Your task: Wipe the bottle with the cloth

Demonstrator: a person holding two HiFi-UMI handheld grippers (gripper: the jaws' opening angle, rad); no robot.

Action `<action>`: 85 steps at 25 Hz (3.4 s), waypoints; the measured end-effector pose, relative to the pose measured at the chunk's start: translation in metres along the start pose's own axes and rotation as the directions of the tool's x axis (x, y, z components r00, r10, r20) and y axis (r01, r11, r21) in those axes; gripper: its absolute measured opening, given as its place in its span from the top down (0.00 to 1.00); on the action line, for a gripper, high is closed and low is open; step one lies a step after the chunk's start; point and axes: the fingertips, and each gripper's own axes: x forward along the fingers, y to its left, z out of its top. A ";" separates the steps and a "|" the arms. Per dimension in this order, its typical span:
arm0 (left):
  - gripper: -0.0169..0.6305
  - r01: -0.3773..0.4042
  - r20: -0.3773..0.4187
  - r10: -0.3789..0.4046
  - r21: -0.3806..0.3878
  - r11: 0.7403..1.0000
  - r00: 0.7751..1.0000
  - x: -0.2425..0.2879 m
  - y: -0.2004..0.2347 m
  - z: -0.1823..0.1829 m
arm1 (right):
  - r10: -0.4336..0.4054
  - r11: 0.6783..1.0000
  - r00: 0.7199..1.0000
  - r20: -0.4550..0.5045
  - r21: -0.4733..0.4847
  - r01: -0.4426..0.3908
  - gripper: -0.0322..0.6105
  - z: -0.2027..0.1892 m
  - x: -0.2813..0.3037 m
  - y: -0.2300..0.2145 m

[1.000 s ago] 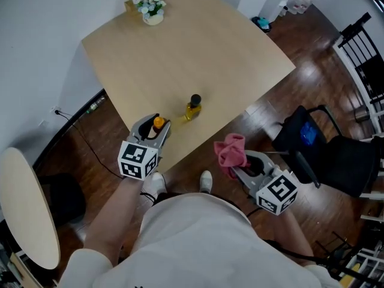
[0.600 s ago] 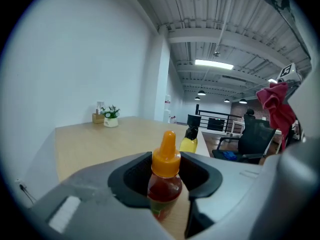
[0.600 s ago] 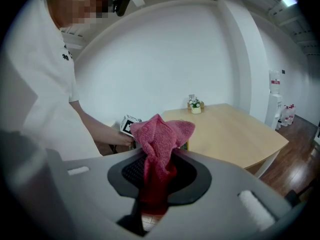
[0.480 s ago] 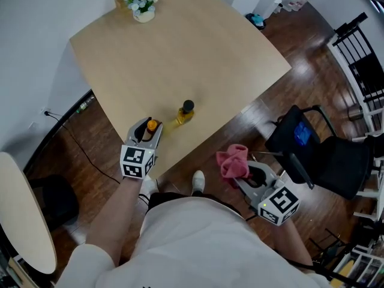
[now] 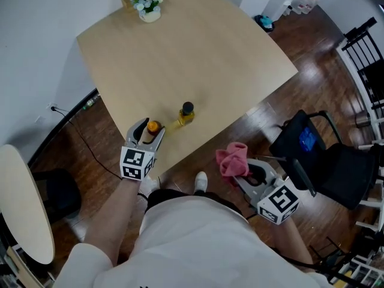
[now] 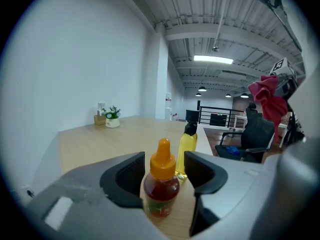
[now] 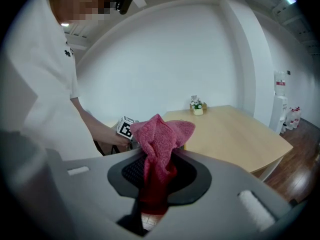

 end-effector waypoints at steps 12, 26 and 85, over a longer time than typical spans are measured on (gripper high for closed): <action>0.64 -0.104 -0.094 0.110 0.074 0.992 0.989 -0.137 -0.066 0.014 | 0.159 0.979 0.987 0.010 -0.134 -0.156 0.81 -0.030 -0.015 0.000; 0.66 0.063 0.012 -0.062 -0.025 0.998 0.998 -0.267 -0.166 0.021 | 0.217 0.961 0.976 0.032 -0.181 -0.207 0.81 -0.045 -0.032 0.137; 0.74 0.296 0.087 -0.303 0.087 0.951 0.949 -0.534 -0.382 -0.039 | 0.078 0.982 0.973 0.217 -0.186 -0.037 0.81 -0.139 -0.242 0.423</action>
